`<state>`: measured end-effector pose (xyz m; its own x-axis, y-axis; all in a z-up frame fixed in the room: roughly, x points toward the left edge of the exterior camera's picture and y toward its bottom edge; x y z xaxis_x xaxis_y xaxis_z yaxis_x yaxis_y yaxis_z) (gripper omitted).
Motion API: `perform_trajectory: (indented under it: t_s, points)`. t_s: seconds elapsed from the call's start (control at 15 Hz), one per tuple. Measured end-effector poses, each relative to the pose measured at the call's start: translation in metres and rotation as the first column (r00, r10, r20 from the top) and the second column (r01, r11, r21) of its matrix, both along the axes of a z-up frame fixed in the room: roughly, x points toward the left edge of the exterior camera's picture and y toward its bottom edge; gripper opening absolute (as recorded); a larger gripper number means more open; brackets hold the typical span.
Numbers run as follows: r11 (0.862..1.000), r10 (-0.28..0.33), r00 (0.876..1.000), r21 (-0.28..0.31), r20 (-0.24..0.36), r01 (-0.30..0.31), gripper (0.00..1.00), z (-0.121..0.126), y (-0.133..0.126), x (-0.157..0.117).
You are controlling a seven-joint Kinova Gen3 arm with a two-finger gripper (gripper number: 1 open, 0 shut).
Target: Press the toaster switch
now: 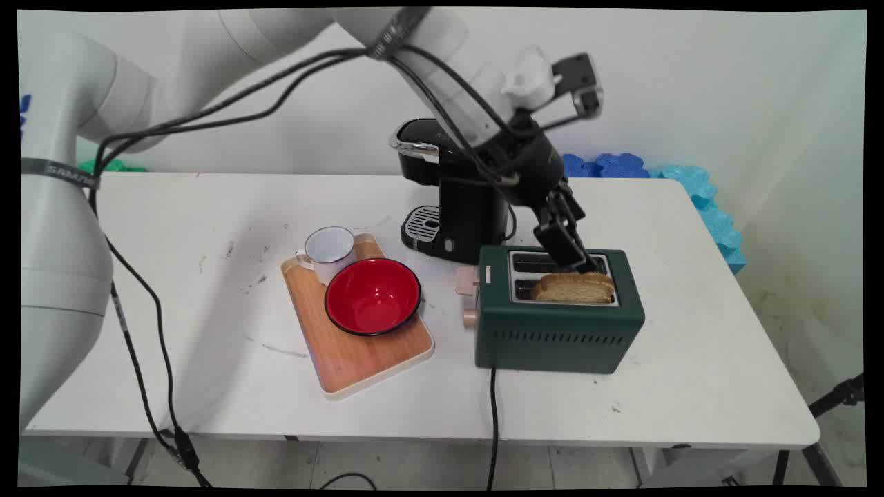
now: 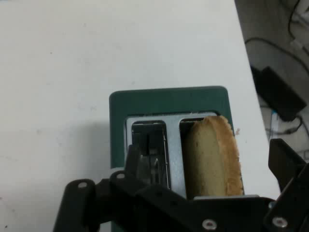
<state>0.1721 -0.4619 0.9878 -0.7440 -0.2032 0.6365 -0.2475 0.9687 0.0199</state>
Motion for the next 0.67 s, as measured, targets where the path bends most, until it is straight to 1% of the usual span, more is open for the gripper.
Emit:
perform_trajectory:
  t_s: [0.2,0.4,0.47,0.67]
  points:
    - [1.0,0.02,0.999,0.01,-0.045,-0.02,1.0,0.015,0.001,0.019]
    - [0.999,0.03,0.997,0.016,-0.074,-0.029,1.0,0.026,0.005,0.052]
    - [0.999,0.031,0.997,0.016,-0.076,-0.03,1.0,0.026,0.006,0.057]
    - [0.999,0.038,0.996,0.022,-0.084,-0.036,1.0,0.023,0.012,0.095]
